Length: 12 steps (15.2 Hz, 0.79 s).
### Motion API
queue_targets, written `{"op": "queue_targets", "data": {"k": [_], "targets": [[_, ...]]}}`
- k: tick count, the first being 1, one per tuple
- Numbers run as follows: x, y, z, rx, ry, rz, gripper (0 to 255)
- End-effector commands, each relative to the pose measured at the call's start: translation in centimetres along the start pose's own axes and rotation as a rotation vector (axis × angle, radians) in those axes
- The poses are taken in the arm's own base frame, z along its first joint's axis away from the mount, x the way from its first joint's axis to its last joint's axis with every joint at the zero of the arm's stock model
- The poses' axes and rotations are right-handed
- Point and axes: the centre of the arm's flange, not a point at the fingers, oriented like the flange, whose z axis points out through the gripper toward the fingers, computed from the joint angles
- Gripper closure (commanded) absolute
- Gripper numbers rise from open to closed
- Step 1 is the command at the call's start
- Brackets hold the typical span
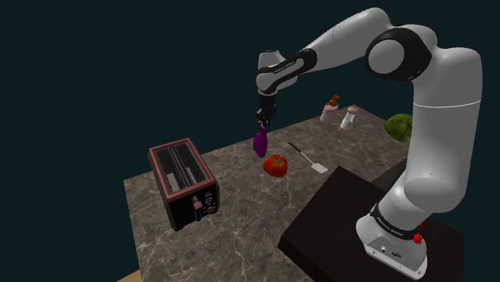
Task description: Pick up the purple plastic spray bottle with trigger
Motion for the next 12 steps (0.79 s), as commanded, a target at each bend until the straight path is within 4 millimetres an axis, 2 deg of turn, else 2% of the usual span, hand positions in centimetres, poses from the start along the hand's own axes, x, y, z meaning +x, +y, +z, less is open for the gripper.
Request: {"op": "queue_targets", "data": {"k": [1,12], "targets": [[0.0,-0.1,0.0,0.000,-0.001,0.000,255],[-0.5,0.2,-5.7,0.000,-0.001,0.000,255]]}}
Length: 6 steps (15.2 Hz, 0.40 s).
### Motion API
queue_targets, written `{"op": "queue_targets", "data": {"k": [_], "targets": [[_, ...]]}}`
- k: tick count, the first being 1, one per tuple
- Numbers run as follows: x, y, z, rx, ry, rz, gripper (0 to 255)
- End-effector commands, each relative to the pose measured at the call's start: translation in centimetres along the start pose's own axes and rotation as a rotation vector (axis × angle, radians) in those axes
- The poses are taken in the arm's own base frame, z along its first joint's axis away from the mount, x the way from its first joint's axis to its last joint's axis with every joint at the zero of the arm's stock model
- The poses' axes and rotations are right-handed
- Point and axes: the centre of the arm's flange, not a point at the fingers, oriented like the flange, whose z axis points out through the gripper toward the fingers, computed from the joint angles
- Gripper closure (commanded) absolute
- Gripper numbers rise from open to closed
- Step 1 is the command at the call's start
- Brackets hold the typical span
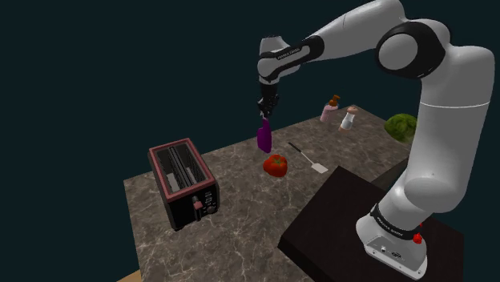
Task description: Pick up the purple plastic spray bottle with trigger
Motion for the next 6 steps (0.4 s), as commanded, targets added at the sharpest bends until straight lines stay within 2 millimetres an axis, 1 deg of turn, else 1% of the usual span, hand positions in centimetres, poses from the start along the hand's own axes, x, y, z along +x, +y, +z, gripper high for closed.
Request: {"op": "queue_targets", "data": {"k": [1,4,6], "targets": [[-0.1,-0.1,-1.0,0.000,0.000,0.000,255],[-0.3,0.0,-2.6,0.000,0.000,0.000,255],[-0.3,0.0,-2.7,0.000,0.000,0.000,255]]}}
